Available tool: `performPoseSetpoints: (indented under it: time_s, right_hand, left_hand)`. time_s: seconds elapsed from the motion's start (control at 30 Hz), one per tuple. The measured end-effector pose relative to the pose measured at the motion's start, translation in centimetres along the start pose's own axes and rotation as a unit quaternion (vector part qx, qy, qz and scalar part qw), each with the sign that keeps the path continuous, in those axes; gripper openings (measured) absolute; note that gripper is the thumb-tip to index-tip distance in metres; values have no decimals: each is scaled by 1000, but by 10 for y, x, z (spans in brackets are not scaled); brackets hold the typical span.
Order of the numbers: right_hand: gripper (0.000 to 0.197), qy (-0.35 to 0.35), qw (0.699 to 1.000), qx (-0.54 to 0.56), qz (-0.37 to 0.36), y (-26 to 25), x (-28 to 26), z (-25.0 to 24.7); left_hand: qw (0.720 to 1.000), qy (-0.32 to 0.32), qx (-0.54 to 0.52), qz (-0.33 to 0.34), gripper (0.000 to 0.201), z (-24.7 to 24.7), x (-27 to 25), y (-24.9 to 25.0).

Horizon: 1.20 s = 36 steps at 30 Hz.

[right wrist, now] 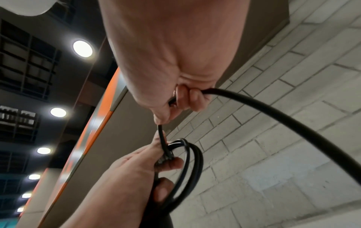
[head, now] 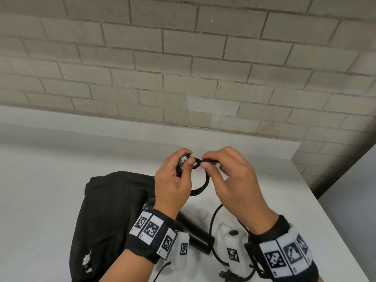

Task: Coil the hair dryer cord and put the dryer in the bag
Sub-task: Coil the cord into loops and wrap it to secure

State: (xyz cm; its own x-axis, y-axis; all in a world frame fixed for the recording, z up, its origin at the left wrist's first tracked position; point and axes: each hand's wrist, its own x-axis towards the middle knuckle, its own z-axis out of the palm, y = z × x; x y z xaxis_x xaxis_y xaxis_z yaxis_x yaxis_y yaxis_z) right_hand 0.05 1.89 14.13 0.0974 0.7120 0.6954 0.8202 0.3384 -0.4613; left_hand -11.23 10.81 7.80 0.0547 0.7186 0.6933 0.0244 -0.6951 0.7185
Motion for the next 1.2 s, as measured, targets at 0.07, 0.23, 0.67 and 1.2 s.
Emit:
performPoseSetpoints:
  time_s: [0.07,0.23,0.67,1.2]
  right_hand:
    - [8,8,999,32,16,0,7,-1]
    - [4,8,992,110,66,0,18,0]
    - [10,39,889,340,305,10,5,36]
    - [43,-65,884,381,263,9,-39,37]
  left_hand:
    - [1000,-10,-16,7,41,-3,0,1]
    - [998,-39,-52,19,41,-10,-1,5]
    - [998,-38,-35,46,29,-20,-7,7]
    - [999,19,-32,39,39,-17,-12,11]
